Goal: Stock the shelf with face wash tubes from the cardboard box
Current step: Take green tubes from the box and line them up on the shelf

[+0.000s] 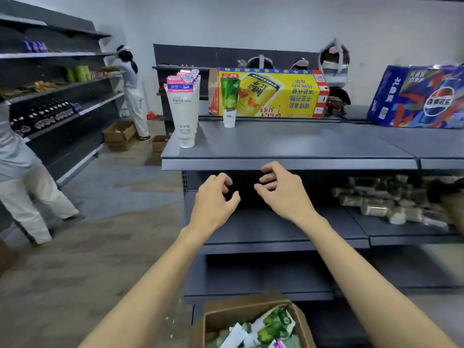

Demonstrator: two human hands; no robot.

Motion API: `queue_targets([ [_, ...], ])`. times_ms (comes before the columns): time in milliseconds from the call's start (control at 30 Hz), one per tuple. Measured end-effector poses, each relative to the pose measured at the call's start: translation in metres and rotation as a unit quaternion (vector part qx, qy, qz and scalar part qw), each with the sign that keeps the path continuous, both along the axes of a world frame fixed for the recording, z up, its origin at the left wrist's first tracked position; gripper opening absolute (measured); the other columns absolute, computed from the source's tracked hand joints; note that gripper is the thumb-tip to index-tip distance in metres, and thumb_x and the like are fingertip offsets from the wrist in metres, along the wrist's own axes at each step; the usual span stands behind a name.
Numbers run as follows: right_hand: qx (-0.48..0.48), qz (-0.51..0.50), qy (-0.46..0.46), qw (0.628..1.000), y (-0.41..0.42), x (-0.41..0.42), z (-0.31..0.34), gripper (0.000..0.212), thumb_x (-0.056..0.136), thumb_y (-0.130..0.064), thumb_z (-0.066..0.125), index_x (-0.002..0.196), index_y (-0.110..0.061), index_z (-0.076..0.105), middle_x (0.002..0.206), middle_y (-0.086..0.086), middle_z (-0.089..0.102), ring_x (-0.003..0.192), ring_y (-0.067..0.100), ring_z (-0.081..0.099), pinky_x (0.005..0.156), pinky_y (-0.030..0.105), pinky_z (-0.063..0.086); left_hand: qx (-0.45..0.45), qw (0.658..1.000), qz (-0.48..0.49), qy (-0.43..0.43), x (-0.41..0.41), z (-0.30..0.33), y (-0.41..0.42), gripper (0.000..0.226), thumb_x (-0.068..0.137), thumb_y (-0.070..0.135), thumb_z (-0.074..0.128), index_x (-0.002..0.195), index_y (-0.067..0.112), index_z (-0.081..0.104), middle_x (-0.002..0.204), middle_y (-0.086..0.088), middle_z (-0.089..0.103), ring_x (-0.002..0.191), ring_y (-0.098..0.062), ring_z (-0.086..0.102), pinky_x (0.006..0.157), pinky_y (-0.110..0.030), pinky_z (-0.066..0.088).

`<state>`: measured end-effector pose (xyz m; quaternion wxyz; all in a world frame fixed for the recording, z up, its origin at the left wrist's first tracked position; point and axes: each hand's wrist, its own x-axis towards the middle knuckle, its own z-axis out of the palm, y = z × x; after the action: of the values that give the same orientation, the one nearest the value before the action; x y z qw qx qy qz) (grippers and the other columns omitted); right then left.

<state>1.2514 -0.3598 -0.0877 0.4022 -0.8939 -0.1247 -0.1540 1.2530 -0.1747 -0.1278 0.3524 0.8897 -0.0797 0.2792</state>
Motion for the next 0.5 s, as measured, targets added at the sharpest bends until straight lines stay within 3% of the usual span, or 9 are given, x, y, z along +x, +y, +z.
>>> queue_targets([
  [233, -0.131, -0.022, 0.045, 0.990, -0.017, -0.027, -0.070, 0.031, 0.091, -0.031, 0.066, 0.119, -0.023, 0.056, 0.102, -0.011, 0.064, 0.086, 0.007, 0.063, 0.083, 0.032, 0.056, 0.006, 0.990, -0.036, 0.136, -0.035, -0.060, -0.011, 0.018, 0.084, 0.033, 0.066, 0.097, 0.022, 0.060, 0.082, 0.008, 0.058, 0.076, -0.012, 0.057, 0.075, -0.034, 0.051],
  [500, -0.163, -0.018, 0.191, 0.968, -0.046, -0.058, -0.170, 0.026, 0.090, -0.033, 0.067, 0.111, -0.020, 0.060, 0.104, -0.004, 0.067, 0.085, 0.011, 0.067, 0.082, 0.031, 0.054, 0.009, 0.953, -0.047, 0.300, -0.070, -0.151, -0.035, 0.013, 0.082, 0.025, 0.067, 0.091, 0.015, 0.064, 0.076, 0.004, 0.065, 0.076, -0.016, 0.061, 0.072, -0.029, 0.048],
])
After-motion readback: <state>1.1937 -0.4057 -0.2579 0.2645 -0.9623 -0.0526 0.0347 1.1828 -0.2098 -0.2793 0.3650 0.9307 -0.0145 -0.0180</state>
